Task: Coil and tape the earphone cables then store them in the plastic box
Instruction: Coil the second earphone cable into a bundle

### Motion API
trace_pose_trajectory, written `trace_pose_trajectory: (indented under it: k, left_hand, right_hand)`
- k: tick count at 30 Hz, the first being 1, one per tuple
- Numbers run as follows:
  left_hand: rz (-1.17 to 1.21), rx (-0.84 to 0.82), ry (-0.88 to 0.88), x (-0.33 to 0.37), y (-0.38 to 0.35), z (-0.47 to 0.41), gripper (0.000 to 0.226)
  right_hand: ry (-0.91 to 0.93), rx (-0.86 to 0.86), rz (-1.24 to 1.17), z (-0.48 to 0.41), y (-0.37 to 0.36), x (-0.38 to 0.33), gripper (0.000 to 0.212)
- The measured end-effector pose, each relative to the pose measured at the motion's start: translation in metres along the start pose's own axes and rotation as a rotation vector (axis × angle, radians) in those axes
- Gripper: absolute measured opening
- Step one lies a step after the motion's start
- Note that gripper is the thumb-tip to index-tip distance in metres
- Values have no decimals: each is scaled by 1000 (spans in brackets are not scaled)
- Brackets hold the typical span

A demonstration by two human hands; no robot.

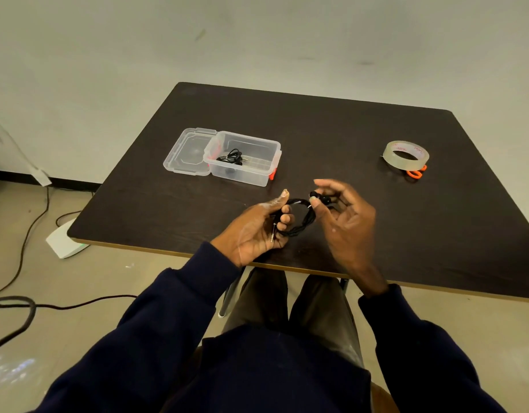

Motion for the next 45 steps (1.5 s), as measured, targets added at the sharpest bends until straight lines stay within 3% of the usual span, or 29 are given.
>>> trace_pose_trajectory:
  k: [6,10,19,22,26,30,33,38,45]
  left_hand:
    - [-334,-97,-185,8,-1,5,42]
    - [-504,-131,-277,14,-8,5,40]
    - [-336,-244,-83,21,-3,6,34]
    - [-277,-230,-61,26,-3,5,27]
    - [-61,-199,-65,29,-6,1,18]
    - [-92,-169,-45,24,-6,2,22]
    - [-228,-202,-44,21,-3,3,26]
    - [-387,-257,-52,22,-4,3,28]
    - [-229,-232,-135,22,-7,1,32]
  right_hand:
    - [-166,-201,-355,-13,3,5,19]
    - [-110,-288,-335,-19,2,-6,20]
    - [30,-443,-172,-42,4,-19,18]
    - [-75,-450,-270,-44,-2,-10,23]
    - [-414,-469,-643,-24,-21,0,34]
    - [-620,-479,-798,1,-36,5,37]
    - [-670,-448,-829,1,-32,1,31]
    - [-658,-559,-695,-13,-20,-5,25]
    - [-661,-491,-843,3,-29,-6,37]
Point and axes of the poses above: each hand's wrist, its own z-axis away from the middle knuckle, its own y-axis out of the back of the hand, x = y × z, the point moved 3 cm from there along -z, towards the middle knuckle, and after that the axes turned 13 degrees about z, right-handed, at the moved point
